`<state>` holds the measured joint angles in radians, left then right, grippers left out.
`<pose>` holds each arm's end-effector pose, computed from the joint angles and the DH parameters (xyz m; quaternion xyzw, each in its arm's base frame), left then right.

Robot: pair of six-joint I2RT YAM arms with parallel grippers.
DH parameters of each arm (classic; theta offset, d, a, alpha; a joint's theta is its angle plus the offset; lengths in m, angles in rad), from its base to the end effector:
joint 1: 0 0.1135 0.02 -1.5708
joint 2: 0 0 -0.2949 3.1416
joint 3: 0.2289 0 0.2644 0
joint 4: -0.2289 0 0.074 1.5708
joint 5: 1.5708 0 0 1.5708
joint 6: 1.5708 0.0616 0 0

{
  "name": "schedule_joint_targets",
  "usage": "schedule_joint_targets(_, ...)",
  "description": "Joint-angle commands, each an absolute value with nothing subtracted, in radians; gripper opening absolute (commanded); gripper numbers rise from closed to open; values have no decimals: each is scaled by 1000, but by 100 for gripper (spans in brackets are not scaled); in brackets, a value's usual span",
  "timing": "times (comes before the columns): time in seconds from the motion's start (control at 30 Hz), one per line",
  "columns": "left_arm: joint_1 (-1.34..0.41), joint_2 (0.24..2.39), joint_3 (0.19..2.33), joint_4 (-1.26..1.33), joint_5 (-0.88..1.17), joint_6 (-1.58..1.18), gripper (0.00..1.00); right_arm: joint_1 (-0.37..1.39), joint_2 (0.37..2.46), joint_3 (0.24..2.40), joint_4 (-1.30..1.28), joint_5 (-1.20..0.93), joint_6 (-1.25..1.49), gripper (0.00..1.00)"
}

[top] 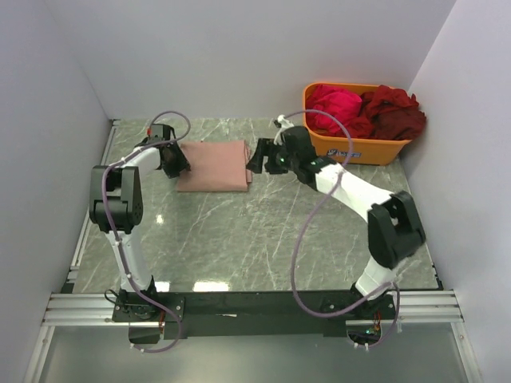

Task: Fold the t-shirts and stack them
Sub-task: Neatly place the folded tshirt to the corner

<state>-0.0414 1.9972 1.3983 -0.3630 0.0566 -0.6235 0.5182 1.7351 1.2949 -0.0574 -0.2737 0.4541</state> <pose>0.4654 -0.0228 0.1752 -0.2655 0.9160 -0.1233 0.2744 0.3774 0.2343 0.2853 -0.0970 0.8487 0.3403 0.3930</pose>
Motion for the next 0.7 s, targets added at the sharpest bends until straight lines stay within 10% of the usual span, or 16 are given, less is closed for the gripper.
schedule_joint_targets(0.0,-55,2036,1454,-409,23,-568,43,514,1585,1183,-40,-273,440,79)
schedule_joint_targets(0.27,-83,2106,1572,-547,-227,-546,1,512,1428,1039,-94,-130,403,79)
schedule_joint_targets(0.67,-28,2187,1808,-614,-615,-285,1,506,1353,979,-117,32,337,79)
